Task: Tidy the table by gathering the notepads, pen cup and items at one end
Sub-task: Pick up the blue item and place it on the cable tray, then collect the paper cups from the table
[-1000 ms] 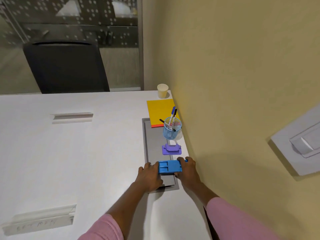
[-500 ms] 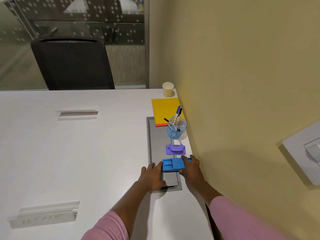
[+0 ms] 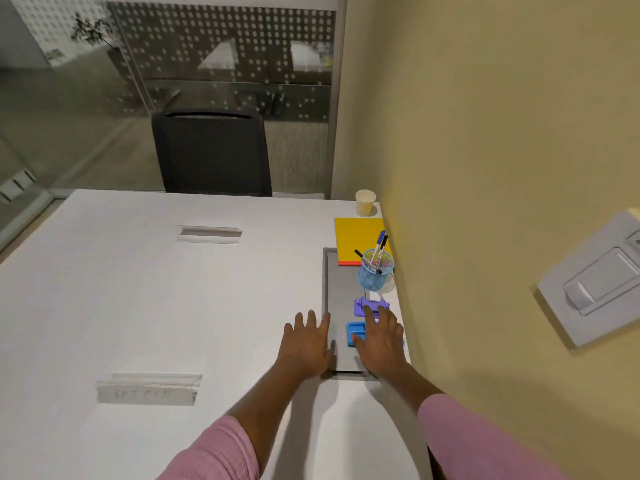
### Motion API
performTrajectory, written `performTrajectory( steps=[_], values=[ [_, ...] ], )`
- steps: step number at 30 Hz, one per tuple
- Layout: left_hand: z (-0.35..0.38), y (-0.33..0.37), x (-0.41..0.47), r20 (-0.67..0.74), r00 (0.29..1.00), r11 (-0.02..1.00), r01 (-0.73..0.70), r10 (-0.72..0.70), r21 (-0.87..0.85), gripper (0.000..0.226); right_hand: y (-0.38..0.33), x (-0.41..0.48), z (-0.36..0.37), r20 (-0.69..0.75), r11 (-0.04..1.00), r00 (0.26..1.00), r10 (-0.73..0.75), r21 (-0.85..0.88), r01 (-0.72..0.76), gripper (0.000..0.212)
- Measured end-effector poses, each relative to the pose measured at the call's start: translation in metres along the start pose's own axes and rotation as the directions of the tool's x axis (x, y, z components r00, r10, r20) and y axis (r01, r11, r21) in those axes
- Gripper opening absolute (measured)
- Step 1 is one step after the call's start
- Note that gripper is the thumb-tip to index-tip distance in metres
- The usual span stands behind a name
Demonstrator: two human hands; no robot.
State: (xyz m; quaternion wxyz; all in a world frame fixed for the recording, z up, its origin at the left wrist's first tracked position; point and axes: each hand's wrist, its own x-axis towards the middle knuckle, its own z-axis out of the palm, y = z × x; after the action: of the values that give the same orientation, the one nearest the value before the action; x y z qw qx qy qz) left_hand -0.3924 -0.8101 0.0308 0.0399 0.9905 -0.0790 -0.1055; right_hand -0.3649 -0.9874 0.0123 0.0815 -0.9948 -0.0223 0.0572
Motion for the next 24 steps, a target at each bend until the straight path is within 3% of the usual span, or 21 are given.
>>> performTrajectory(
  steps=[6,14,21,23,24],
  values=[
    [-0.035,-0.038,-0.063,-0.150,0.982,0.992,0.123,-0.116,0.041,0.079,-0.075,-0.036,-0.033,-0.044,0.973,0.974,-0.220,0.059,0.223,0.082],
    [-0.080,-0.096,-0.192,-0.297,0.910,0.947,0.317,-0.289,0.050,0.079,-0.183,-0.116,-0.065,-0.118,0.893,0.888,-0.445,0.014,0.449,0.084],
    [-0.092,-0.149,-0.366,-0.361,0.802,0.862,0.506,-0.476,-0.014,0.078,-0.284,-0.244,-0.067,-0.155,0.787,0.773,-0.615,-0.056,0.615,0.084],
    [-0.088,-0.161,-0.398,-0.375,0.758,0.823,0.567,-0.533,-0.022,0.078,-0.309,-0.271,-0.069,-0.183,0.763,0.748,-0.638,-0.018,0.646,0.083],
    [-0.083,-0.170,-0.446,-0.368,0.713,0.775,0.631,-0.597,-0.036,0.078,-0.334,-0.310,-0.068,-0.150,0.712,0.702,-0.697,-0.018,0.702,0.082]
  ],
)
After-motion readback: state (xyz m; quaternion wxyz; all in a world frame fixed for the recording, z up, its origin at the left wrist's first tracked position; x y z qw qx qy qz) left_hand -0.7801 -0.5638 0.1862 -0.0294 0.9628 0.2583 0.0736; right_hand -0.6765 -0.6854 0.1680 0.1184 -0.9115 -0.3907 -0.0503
